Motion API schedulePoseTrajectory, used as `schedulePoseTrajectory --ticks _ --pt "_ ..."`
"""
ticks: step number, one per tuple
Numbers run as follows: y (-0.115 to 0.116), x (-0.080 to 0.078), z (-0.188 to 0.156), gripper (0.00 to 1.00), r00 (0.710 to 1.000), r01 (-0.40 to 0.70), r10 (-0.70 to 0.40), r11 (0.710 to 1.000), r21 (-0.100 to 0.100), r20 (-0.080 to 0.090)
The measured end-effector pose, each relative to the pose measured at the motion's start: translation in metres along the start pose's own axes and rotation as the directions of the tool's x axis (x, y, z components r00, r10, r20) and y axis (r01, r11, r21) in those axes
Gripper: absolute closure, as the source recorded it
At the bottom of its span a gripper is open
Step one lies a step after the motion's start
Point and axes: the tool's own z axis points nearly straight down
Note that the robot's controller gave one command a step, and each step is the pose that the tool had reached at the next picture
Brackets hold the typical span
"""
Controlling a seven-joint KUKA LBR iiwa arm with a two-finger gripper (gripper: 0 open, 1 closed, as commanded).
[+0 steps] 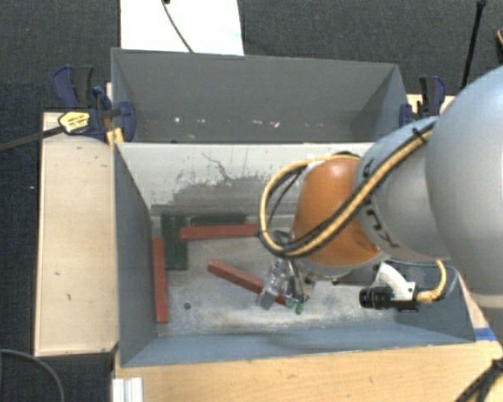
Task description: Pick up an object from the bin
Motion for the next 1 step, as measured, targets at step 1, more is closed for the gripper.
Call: schedulePoseTrajectory --ticks 1 --pt "0.0005 -0.0004 -0.0069 1.00 1.000 0.003 -0.003 1.000 -0.001 0.001"
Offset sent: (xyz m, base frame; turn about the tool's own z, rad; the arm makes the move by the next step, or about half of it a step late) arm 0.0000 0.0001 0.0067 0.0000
